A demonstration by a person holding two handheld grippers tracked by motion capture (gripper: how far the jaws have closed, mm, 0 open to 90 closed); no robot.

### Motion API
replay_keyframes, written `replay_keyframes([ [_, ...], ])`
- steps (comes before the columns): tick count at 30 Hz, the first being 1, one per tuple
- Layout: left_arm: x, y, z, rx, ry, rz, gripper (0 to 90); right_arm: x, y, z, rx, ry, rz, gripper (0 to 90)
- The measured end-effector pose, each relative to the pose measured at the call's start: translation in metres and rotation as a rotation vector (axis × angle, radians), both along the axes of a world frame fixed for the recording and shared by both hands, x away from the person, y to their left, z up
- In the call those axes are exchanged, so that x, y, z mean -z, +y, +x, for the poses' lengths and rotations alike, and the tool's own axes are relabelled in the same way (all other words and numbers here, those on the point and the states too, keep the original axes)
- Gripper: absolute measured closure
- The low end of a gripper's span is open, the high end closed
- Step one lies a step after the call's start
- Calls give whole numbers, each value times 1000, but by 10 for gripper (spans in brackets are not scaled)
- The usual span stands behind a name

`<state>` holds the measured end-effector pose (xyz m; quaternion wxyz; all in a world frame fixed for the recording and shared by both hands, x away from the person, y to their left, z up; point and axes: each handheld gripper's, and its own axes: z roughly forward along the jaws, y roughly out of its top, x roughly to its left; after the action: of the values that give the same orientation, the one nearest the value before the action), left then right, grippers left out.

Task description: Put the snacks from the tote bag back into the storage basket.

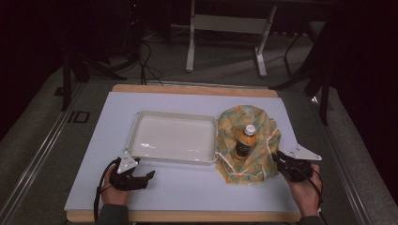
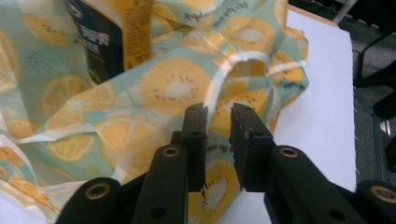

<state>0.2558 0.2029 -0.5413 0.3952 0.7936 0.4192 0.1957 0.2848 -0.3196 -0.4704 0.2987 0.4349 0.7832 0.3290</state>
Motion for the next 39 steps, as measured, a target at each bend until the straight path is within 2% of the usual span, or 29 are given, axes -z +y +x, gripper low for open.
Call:
replay_keyframes([
  [6, 0, -1, 1, 4, 9, 11, 233, -7, 6, 4, -31, -10, -1, 842],
  [10, 0, -1, 1, 5, 13, 10, 233, -12, 13, 7, -62, -9, -25, 886],
  [13, 1, -2, 2, 4, 19, 18, 233, -17, 19, 9, -83, -10, -61, 891],
  [22, 1, -2, 2, 7, 20, 17, 233, -22, 38, 19, -157, 5, -87, 889],
  [36, 0, -2, 1, 6, 17, 13, 233, -19, 58, 29, -197, 32, -120, 876],
  [39, 0, -2, 1, 7, 15, 13, 233, -18, 62, 30, -213, 36, -148, 873],
])
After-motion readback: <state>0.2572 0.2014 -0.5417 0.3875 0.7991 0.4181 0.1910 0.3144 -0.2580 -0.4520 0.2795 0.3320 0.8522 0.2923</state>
